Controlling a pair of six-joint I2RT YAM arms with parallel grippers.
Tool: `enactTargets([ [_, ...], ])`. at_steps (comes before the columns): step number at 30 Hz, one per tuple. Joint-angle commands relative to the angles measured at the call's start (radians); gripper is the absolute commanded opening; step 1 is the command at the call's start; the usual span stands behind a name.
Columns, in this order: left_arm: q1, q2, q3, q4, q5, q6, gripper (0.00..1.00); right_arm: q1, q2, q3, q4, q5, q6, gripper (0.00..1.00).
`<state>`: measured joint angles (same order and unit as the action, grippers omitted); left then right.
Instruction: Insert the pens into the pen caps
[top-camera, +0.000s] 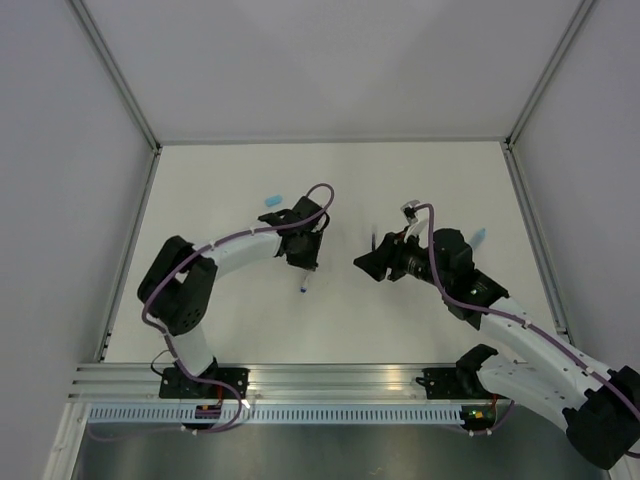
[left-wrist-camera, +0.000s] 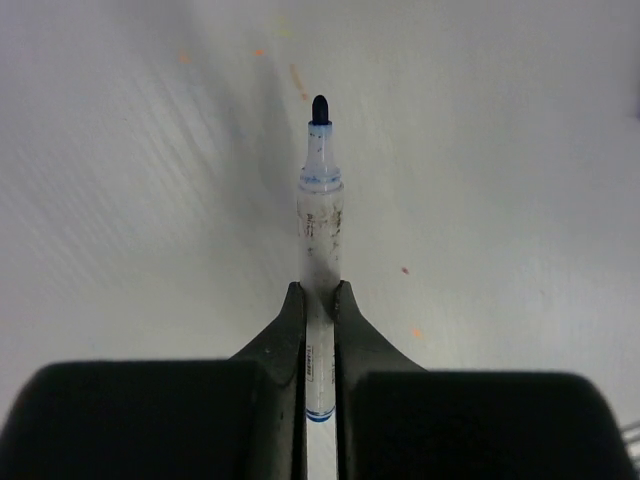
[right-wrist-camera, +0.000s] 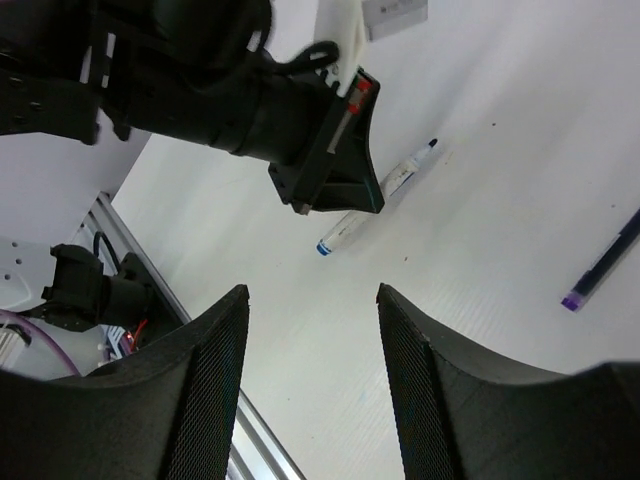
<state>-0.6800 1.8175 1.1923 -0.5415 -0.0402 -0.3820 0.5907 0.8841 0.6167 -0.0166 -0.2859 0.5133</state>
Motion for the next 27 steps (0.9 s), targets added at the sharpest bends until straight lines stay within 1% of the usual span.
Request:
enactTargets([
  [1, -0.001, -0.170, -0.048, 0.173, 0.178, -0.092, 0.02, -0.005, 0.035, -0.034, 0.202, -0.107, 0.050, 0.60],
  [4, -0.003, -0.268, -0.114, 0.288, 0.246, -0.152, 0.02, 0.000, 0.058, -0.055, 0.266, -0.165, 0.057, 0.61],
  [5, -0.003, -0.293, -0.158, 0.366, 0.290, -0.187, 0.02, 0.004, 0.064, -0.063, 0.273, -0.164, 0.059, 0.61],
  [8, -0.003, -0.387, -0.248, 0.504, 0.390, -0.259, 0.02, 0.009, 0.082, -0.071, 0.282, -0.134, 0.053, 0.61],
  [9, -0.003, -0.406, -0.264, 0.578, 0.408, -0.277, 0.02, 0.009, 0.088, -0.072, 0.285, -0.134, 0.053, 0.61],
  [12, -0.003, -0.460, -0.306, 0.676, 0.468, -0.339, 0.02, 0.012, 0.114, -0.083, 0.314, -0.124, 0.065, 0.60],
  [18, -0.004, -0.529, -0.365, 0.794, 0.494, -0.420, 0.02, 0.032, 0.136, -0.098, 0.372, -0.133, 0.076, 0.60],
  [23, -0.006, -0.550, -0.415, 0.909, 0.517, -0.500, 0.02, 0.047, 0.145, -0.113, 0.418, -0.125, 0.080, 0.59],
  [27, -0.012, -0.563, -0.439, 0.965, 0.505, -0.531, 0.02, 0.063, 0.142, -0.133, 0.489, -0.127, 0.096, 0.56],
])
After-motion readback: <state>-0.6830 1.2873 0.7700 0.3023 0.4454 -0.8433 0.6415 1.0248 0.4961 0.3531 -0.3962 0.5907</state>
